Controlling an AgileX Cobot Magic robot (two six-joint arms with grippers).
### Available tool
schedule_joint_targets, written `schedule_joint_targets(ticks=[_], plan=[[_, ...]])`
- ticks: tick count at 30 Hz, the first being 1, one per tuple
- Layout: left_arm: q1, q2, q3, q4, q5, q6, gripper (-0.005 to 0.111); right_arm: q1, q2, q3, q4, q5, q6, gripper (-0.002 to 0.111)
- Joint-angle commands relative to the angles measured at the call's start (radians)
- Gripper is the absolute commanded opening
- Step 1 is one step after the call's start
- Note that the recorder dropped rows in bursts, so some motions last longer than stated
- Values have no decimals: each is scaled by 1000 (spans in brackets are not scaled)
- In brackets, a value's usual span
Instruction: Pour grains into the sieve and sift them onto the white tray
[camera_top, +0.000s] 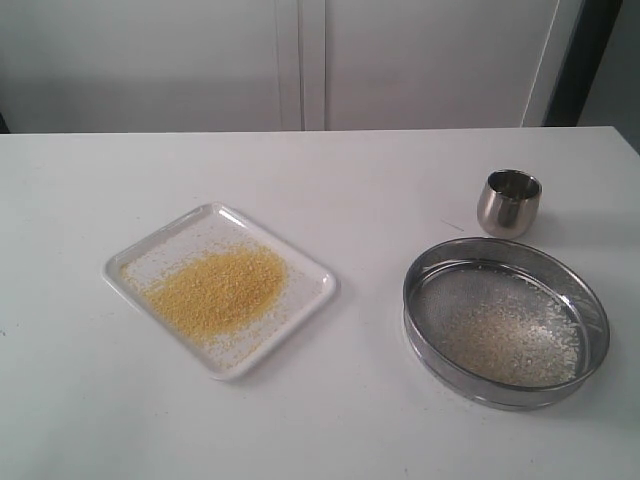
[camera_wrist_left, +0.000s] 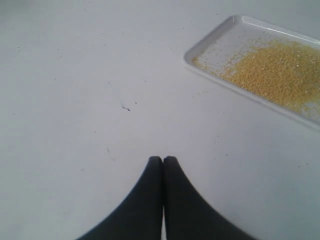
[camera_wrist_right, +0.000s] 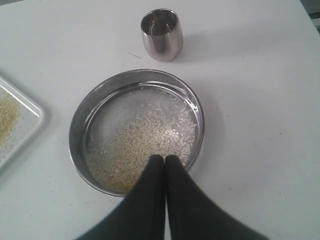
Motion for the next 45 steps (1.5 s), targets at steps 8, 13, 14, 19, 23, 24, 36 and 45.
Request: schedule_joint_targets(ticks=[8, 13, 14, 19, 23, 24, 36, 45], plan=[[2, -22, 124, 1, -53, 1, 0, -2, -5, 4, 1, -4, 3, 0], [2, -22, 132, 1, -82, -1, 0, -2, -5, 4, 1, -4, 3, 0], [2, -22, 132, 1, -82, -1, 0, -2, -5, 4, 1, -4, 3, 0], [2, -22, 132, 1, -82, -1, 0, -2, -5, 4, 1, -4, 3, 0], [2, -22, 132, 1, -82, -1, 0, -2, -5, 4, 1, -4, 3, 0], [2, -22, 132, 1, -82, -1, 0, -2, -5, 4, 1, -4, 3, 0], [2, -22, 132, 1, -82, -1, 0, -2, -5, 4, 1, -4, 3, 0], [2, -22, 132, 1, -82, -1, 0, -2, -5, 4, 1, -7, 3, 0]])
